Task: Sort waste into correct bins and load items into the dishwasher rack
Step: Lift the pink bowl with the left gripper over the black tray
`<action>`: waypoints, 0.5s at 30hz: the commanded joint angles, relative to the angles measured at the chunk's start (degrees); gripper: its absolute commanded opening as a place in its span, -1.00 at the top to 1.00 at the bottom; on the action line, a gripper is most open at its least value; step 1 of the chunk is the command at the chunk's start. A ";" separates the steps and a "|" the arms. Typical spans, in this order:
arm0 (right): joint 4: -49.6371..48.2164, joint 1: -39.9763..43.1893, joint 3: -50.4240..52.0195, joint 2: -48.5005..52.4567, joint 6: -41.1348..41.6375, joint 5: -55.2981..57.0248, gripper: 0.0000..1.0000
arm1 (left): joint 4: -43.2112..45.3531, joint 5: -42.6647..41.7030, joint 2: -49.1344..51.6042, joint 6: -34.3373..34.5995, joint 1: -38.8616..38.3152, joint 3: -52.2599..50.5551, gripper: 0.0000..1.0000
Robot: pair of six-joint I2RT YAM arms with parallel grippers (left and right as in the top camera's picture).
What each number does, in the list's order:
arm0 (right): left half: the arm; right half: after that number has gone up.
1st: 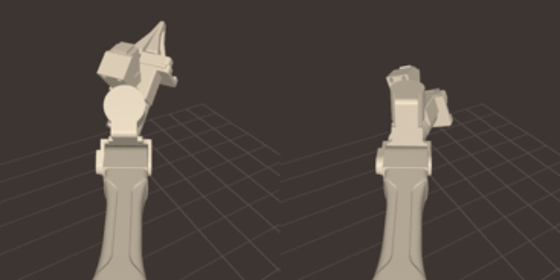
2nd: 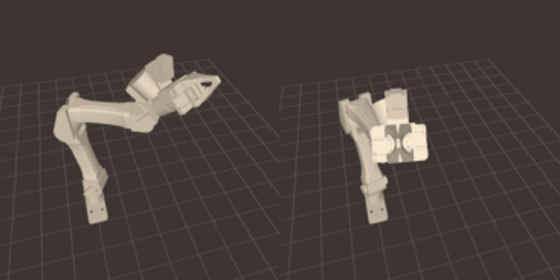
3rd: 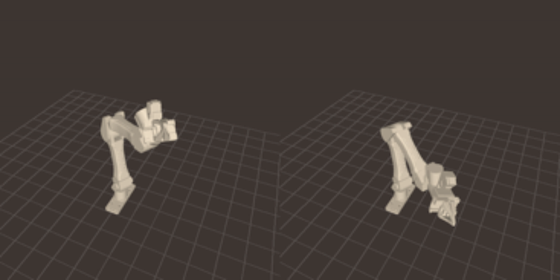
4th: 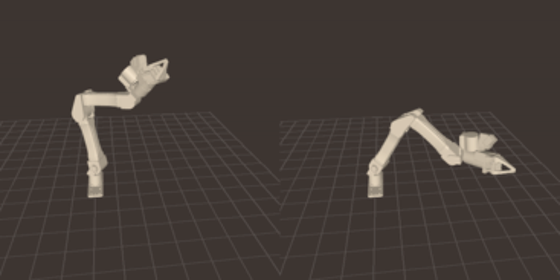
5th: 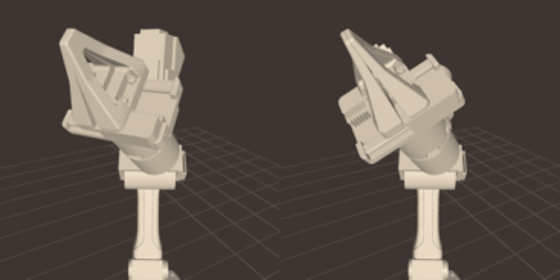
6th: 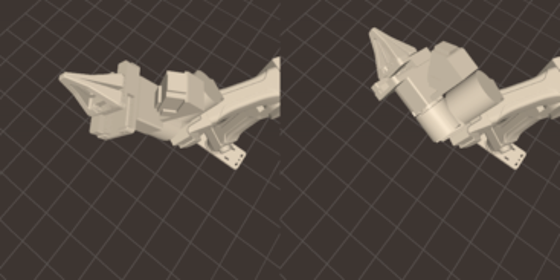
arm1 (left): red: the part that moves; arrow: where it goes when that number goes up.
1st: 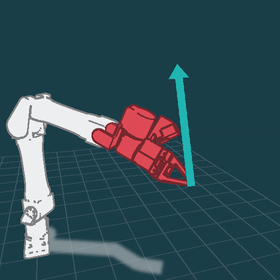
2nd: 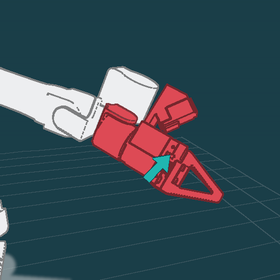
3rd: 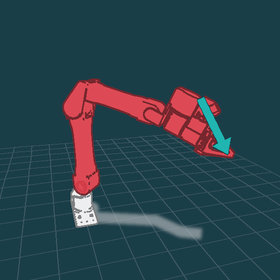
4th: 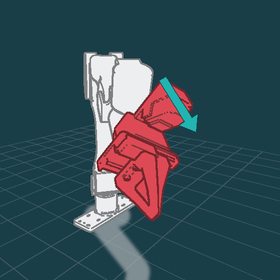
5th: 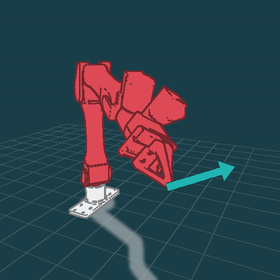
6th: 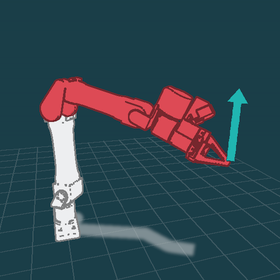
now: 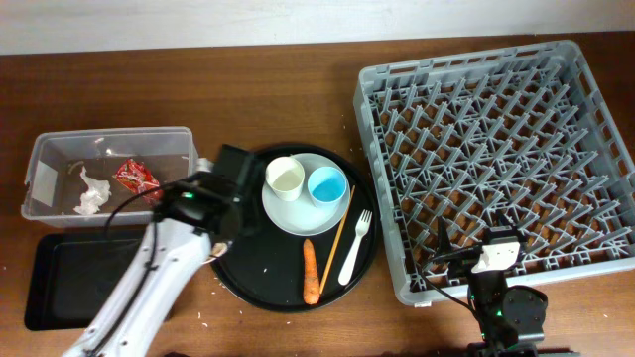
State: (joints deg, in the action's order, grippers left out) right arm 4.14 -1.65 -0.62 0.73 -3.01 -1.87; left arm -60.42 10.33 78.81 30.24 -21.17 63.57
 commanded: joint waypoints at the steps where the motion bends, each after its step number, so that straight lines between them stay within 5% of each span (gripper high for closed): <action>1: 0.28 -0.31 0.31 -0.37 0.33 0.44 -0.97 | -0.55 -6.03 -4.13 -5.25 10.08 1.68 1.00; 15: 0.28 -0.31 0.31 -0.37 0.33 0.44 -0.97 | 0.96 -10.75 -5.55 -11.15 40.28 1.07 1.00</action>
State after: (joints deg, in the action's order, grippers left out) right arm 4.14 -1.65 -0.62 0.73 -3.01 -1.87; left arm -60.88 0.82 74.41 20.95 14.98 63.66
